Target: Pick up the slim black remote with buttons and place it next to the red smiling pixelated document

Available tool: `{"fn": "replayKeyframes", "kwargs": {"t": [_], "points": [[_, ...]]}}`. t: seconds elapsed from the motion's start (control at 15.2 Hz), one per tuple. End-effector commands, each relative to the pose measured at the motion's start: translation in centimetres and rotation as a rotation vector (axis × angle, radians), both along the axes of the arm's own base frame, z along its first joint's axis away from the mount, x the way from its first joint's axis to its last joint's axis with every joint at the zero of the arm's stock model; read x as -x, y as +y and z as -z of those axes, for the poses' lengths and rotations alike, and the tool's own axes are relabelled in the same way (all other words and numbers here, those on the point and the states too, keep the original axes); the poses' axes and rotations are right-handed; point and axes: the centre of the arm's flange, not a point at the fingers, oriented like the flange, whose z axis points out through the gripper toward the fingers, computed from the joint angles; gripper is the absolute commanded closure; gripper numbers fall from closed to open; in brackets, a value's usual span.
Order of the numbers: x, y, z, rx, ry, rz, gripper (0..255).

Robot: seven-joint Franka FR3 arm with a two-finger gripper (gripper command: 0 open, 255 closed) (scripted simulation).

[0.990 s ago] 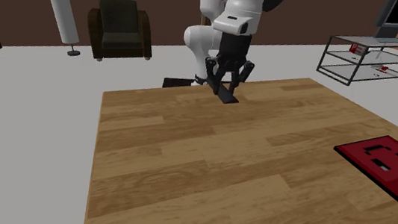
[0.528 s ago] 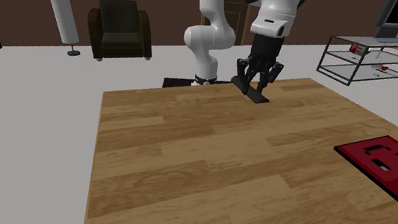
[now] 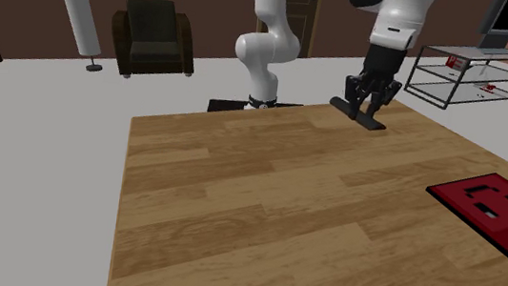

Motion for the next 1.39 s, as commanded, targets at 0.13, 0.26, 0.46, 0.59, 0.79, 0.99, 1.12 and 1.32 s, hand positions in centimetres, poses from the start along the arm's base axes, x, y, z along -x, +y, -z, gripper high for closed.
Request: {"fn": "replayKeyframes", "kwargs": {"t": [0.13,0.26,0.46,0.59,0.79,0.99,1.12,1.32], "points": [[1.0,5.4,0.0,0.0,0.0,0.001,255],[1.5,8.0,0.0,0.0,0.0,0.001,255],[2.1,11.9,0.0,0.0,0.0,0.001,255],[2.5,14.5,0.0,0.0,0.0,0.001,255],[3.1,18.4,0.0,0.0,0.0,0.001,255],[3.8,22.4,0.0,0.0,0.0,0.001,255],[3.8,22.4,1.0,0.0,0.0,0.001,255],[3.8,22.4,2.6,0.0,0.0,0.001,255]]}}
